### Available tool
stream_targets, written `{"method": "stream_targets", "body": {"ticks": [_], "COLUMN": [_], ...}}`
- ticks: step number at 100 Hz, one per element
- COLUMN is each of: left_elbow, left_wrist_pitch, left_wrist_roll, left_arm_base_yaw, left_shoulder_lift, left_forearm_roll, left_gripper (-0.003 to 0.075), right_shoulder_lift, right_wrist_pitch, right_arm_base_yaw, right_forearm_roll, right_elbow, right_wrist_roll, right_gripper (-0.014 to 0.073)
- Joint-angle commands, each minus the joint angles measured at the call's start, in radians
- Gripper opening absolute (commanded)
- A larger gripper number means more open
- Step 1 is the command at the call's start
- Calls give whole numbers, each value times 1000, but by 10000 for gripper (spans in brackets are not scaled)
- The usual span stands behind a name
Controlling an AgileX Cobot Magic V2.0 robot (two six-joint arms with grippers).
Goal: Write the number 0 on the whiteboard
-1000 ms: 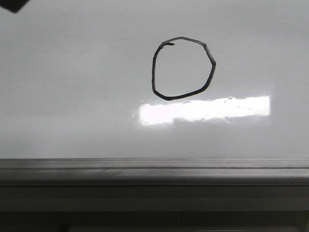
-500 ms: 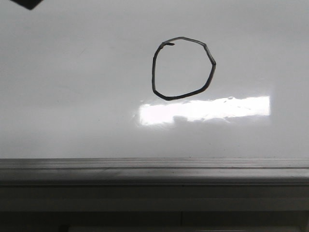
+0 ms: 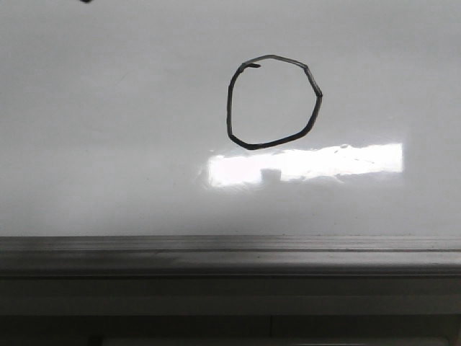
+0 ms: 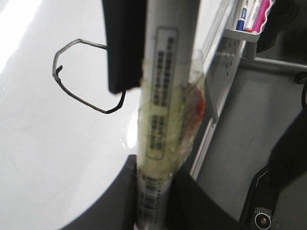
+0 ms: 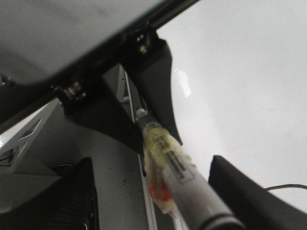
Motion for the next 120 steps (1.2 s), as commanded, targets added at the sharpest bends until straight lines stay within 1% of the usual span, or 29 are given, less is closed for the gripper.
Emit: {"method": "stream_targets", "body": {"ticks": [1, 9, 17, 29, 36, 41, 44, 46, 49, 50, 51, 53, 56, 58, 65, 72, 80, 92, 107, 120], "left_elbow": [16, 70, 112, 157, 171, 177, 180, 183, 185, 187, 188, 190, 192, 193, 193, 193, 193, 193, 193, 193], "left_wrist_pitch": [-105, -168, -210, -216, -204, -182, -164, -148, -118, -113, -107, -93, -79, -78, -89, -137, -228, -289, -307, -365], "left_wrist_roll": [-107, -214, -379, -621, -753, -853, -912, -957, -1031, -1045, -1058, -1095, -1138, -1146, -1151, -1151, -1151, -1147, -1129, -1080], "left_arm_base_yaw": [1, 1, 1, 1, 1, 1, 1, 1, 3, 6, 6, 13, 23, 32, 69, 114, 179, 267, 348, 397], "left_shoulder_lift": [-9, -9, -9, -10, -10, -10, -10, -10, -10, -10, -10, -10, -10, -10, -10, -10, -10, -2, 22, 70], "left_forearm_roll": [70, 134, 234, 418, 513, 567, 587, 599, 610, 610, 610, 605, 594, 587, 543, 511, 472, 440, 437, 415], "left_gripper": [-20, -20, -20, -20, -20, -20, -20, -20, -20, -20, -20, -20, -20, -20, -20, -20, -20, -20, -20, -20], "right_shoulder_lift": [-54, -90, -131, -182, -211, -231, -243, -252, -267, -275, -279, -292, -311, -325, -372, -413, -452, -488, -495, -495], "right_wrist_pitch": [-59, -59, -57, -19, 28, 66, 85, 94, 101, 101, 101, 99, 91, 81, 45, 31, 31, 31, 28, -9], "right_arm_base_yaw": [2, 2, 2, 2, 2, 2, 2, 2, 2, 2, 2, 2, 2, 2, 2, 2, 2, 2, 2, 2], "right_forearm_roll": [-45, -92, -133, -197, -248, -292, -312, -326, -340, -344, -351, -357, -363, -369, -390, -401, -418, -441, -445, -445], "right_elbow": [-30, -30, -30, -30, -30, -27, -24, -19, -10, -4, -1, 10, 28, 42, 93, 140, 184, 239, 252, 252], "right_wrist_roll": [9, 54, 113, 176, 241, 293, 322, 343, 366, 375, 379, 383, 383, 383, 409, 445, 495, 544, 560, 560], "right_gripper": [484, 484, 484, 482, 443, 370, 293, 258, 164, 145, 106, 66, -27, -78, -64, -65, -65, -65, -65, -65]}}
